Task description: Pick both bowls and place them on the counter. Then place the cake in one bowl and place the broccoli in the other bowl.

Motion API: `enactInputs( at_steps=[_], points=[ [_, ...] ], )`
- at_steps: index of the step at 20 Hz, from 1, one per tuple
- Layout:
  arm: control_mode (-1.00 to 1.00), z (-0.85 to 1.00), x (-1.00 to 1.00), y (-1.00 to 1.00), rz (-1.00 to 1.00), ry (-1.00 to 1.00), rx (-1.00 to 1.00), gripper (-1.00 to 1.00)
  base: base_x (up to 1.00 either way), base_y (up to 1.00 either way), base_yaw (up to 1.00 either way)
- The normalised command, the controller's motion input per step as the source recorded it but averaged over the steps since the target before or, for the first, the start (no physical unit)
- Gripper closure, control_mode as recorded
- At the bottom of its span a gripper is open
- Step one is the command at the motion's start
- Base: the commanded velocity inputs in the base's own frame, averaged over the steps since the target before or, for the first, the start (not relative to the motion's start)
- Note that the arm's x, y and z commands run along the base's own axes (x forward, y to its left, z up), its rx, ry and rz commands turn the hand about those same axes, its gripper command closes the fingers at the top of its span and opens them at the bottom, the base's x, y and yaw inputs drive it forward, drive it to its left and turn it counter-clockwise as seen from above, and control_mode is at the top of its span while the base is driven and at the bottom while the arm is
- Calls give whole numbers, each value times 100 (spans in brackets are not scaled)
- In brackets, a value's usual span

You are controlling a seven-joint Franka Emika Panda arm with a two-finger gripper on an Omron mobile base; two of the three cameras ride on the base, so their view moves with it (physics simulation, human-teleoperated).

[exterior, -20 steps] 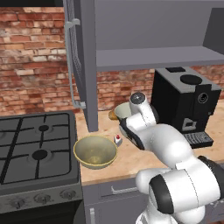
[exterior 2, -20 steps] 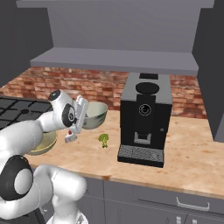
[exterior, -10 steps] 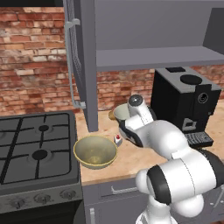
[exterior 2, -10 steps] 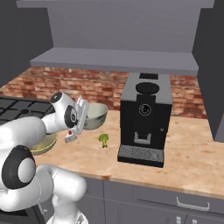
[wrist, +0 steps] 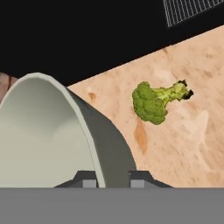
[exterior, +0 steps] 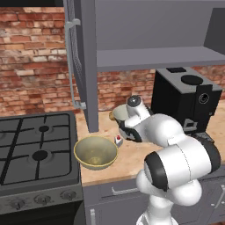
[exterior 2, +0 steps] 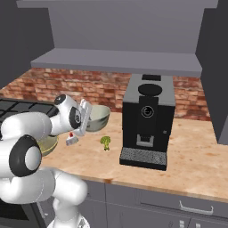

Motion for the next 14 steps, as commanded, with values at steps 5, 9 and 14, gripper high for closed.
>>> enactInputs(
  at_steps=[5, 9, 14],
  points=[
    [-100, -23, 27, 1, 0, 0, 2, 100, 0, 0, 0],
    [-100, -19, 24, 7, 0, 0, 4, 100, 0, 0, 0],
    [-100, -23, 19, 4, 1, 0, 3, 100, 0, 0, 0]
  ],
)
